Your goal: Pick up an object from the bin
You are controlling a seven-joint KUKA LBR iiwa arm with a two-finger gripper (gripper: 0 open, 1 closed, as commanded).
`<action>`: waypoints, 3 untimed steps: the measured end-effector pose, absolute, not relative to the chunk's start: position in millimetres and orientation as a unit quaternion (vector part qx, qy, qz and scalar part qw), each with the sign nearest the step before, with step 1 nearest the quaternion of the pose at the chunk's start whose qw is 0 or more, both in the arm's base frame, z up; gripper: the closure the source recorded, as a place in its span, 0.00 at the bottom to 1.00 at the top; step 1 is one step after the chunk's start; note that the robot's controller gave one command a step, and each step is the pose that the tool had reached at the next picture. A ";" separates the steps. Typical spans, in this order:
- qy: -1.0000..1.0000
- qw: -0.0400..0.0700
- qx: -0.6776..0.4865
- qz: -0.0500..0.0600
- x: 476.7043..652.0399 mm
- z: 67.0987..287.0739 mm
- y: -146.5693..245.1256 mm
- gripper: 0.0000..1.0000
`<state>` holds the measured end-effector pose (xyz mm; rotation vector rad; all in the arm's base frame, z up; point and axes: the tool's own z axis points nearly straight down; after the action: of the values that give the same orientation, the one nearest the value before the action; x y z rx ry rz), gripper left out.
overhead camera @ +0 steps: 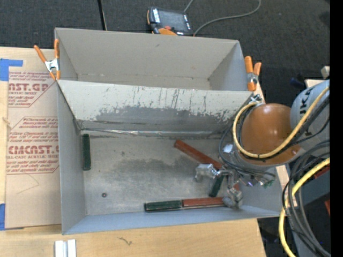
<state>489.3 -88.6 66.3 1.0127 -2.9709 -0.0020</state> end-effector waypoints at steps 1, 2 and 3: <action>-0.949 -0.004 0.314 0.001 486.7 70.6 -128.4 0.00; -0.948 -0.001 0.317 0.000 490.2 70.3 -122.4 0.00; -0.946 0.000 0.323 0.000 492.8 70.0 -107.2 0.00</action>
Offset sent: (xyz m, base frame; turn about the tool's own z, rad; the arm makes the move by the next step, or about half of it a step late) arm -0.0044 -0.0397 0.0037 0.0138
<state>492.8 -107.2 70.0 1.0161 -2.9737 -0.0010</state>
